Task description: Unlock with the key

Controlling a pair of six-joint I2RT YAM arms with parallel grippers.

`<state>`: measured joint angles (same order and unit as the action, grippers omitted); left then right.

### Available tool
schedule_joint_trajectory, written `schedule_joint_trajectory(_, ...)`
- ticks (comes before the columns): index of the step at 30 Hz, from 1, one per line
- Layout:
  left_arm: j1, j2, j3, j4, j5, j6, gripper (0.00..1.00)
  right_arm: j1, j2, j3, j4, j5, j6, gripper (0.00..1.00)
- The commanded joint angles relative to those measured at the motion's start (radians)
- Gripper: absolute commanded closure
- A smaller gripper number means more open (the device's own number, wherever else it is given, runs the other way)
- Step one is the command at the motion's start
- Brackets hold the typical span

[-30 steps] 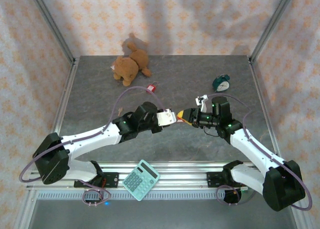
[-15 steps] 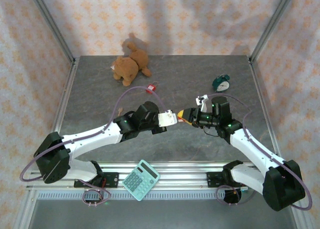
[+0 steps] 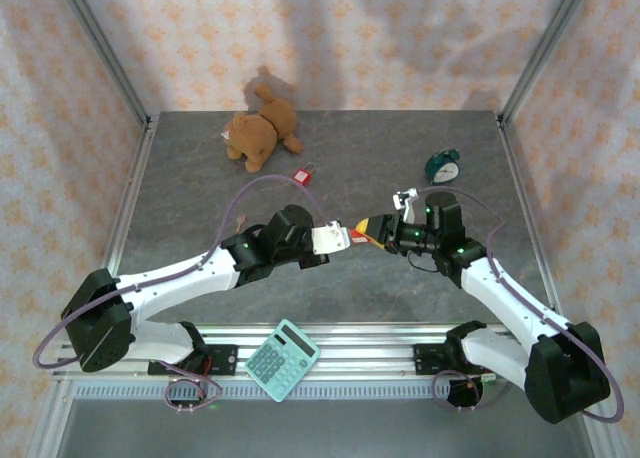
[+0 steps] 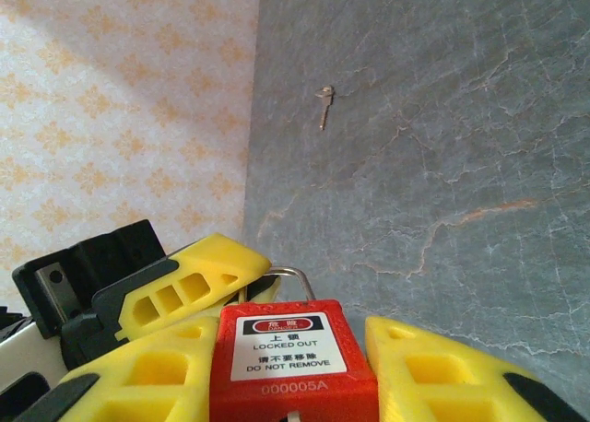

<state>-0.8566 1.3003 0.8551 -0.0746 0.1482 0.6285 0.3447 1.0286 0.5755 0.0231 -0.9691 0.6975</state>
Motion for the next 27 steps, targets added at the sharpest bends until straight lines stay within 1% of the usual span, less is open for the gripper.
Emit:
schedule_joint_trajectory(1,0.016,-0.054,-0.008,-0.033,-0.08,-0.007,1.0,-0.029,-0.022,0.013,-0.02,0.025,-0.015,0.8)
schedule_joint_trajectory(7,0.016,-0.076,-0.017,-0.044,-0.11,-0.005,0.95,-0.041,-0.023,0.01,-0.019,0.019,-0.018,0.8)
schedule_joint_trajectory(8,0.015,-0.08,-0.016,-0.044,-0.112,-0.007,0.89,-0.04,-0.022,0.01,-0.019,0.017,-0.018,0.8)
schedule_joint_trajectory(10,0.016,-0.08,-0.006,-0.049,-0.11,-0.021,0.63,-0.039,-0.021,0.014,-0.015,0.013,-0.016,0.8)
schedule_joint_trajectory(11,0.016,-0.078,-0.003,-0.046,-0.109,-0.032,0.52,-0.037,-0.018,0.015,-0.008,0.008,-0.012,0.8)
schedule_joint_trajectory(12,0.014,-0.073,0.008,-0.049,-0.09,-0.044,0.46,-0.032,-0.012,0.016,-0.001,0.004,-0.009,0.8)
schedule_joint_trajectory(14,0.002,-0.055,0.035,-0.054,-0.059,-0.056,0.4,-0.018,-0.003,0.019,0.0,0.004,-0.012,0.8)
schedule_joint_trajectory(19,-0.067,0.008,0.092,-0.043,-0.032,-0.039,0.38,0.017,-0.004,0.021,0.006,0.014,-0.011,0.8)
schedule_joint_trajectory(21,-0.089,0.03,0.096,-0.007,-0.044,-0.029,0.38,0.025,-0.006,0.026,0.002,0.013,-0.016,0.8)
schedule_joint_trajectory(23,-0.097,0.049,0.099,0.022,-0.043,-0.026,0.38,0.033,-0.007,0.029,-0.004,0.012,-0.019,0.8)
schedule_joint_trajectory(27,-0.102,0.087,0.117,0.014,-0.033,-0.026,0.4,0.039,-0.022,0.027,-0.009,0.007,-0.019,0.8)
